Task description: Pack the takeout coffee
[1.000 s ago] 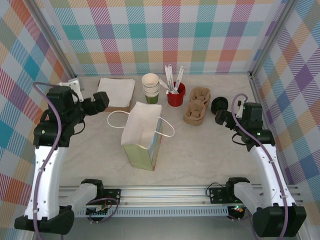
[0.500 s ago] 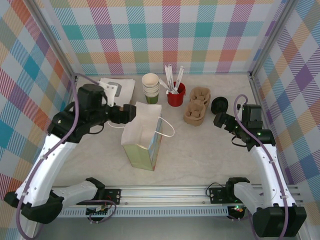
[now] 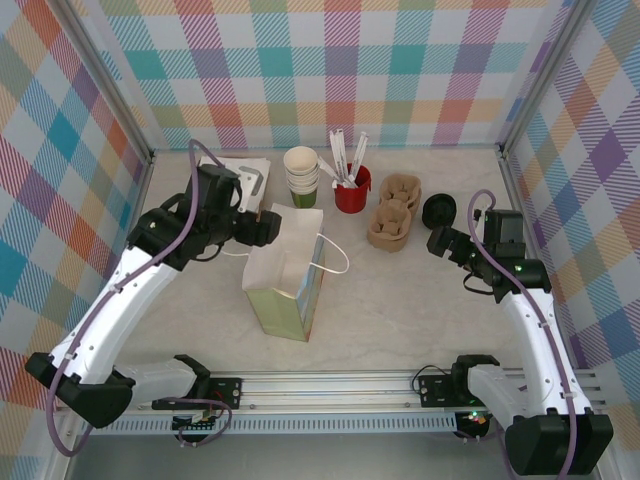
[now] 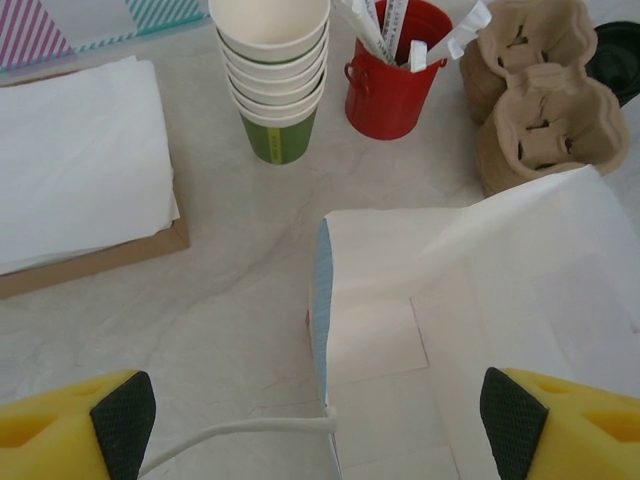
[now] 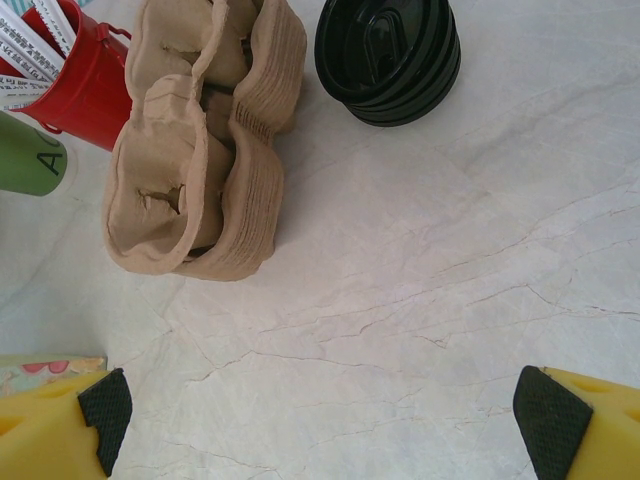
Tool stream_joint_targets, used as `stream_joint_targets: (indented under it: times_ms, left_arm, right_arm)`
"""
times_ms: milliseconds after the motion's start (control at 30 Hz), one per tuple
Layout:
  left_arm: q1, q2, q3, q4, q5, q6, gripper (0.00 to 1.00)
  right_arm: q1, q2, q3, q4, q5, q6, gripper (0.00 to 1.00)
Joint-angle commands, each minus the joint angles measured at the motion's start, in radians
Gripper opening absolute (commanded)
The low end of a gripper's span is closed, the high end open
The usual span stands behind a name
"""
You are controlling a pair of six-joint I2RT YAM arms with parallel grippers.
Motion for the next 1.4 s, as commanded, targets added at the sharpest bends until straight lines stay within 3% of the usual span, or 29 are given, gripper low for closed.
stream_joint_targets:
  times_ms: [0,467,1167,1367]
  left_arm:
    - [-0.013,0.013,-0.020,0.032,-0.023,0.012,0.84]
    - [-0.013,0.060,-0.087,0.061,0.008,-0.024,0.65]
    - [-0.014,0.057,-0.036,0.034,0.010,-0.111,0.02]
    - [-0.011,0.054,0.063,-0.043,-0.037,-0.146,0.00]
  right_arm:
    - [-0.003,-0.010,0.006,-0.007,-0.015,0.008,1.00]
    - [-0.003,-0.002,0.003,-0.002,-0.017,0.010,1.00]
    - [-0.003,0.028,0.028,-0.007,-0.017,0.006,1.00]
    - [-0.003,0.028,0.031,-0.011,-0.017,0.004,1.00]
